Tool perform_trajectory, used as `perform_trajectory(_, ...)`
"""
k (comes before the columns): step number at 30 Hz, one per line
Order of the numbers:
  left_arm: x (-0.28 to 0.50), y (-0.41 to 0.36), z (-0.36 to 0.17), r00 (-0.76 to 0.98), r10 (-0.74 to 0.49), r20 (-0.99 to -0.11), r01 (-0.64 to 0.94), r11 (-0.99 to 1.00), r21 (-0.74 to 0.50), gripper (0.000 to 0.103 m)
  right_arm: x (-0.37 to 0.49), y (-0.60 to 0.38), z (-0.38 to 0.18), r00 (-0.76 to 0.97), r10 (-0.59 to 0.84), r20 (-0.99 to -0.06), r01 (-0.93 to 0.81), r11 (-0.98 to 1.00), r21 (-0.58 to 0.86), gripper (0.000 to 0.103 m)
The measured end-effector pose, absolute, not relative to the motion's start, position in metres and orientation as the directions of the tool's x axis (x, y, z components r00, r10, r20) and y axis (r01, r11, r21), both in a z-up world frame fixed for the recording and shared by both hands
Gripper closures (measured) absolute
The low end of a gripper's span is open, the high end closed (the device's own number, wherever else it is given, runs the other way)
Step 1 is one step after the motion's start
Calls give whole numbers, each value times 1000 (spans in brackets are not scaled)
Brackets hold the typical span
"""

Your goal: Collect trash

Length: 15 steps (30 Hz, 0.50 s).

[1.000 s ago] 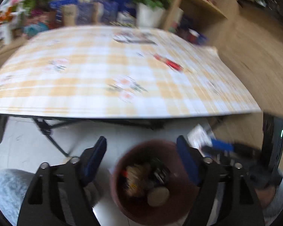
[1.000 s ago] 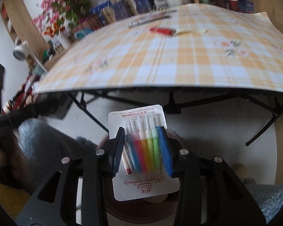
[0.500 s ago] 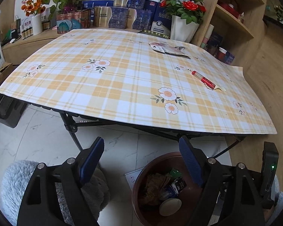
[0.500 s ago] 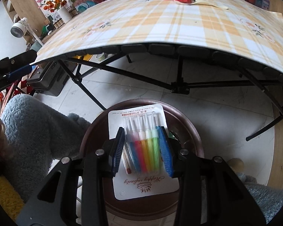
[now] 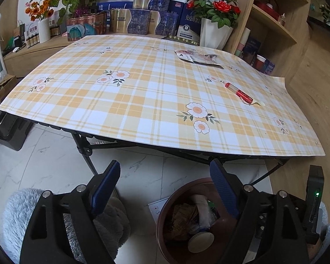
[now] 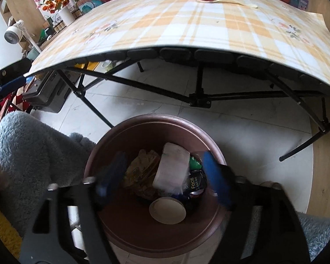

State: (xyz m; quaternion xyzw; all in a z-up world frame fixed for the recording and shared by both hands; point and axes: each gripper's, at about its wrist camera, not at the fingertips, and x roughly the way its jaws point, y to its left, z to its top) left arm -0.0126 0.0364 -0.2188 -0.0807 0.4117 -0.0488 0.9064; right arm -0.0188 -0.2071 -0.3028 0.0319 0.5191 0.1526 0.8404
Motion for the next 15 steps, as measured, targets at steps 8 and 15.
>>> perform_trajectory(8, -13, 37, -219, 655, -150, -740, 17, 983, -184, 21, -21, -216, -282, 508, 265, -819, -200, 962, 187, 6)
perform_trajectory(15, -12, 35, -219, 650, -160, -743, 26, 982, -189, 20, -22, -236, -248, 629, 221, -745, -138, 975, 173, 6)
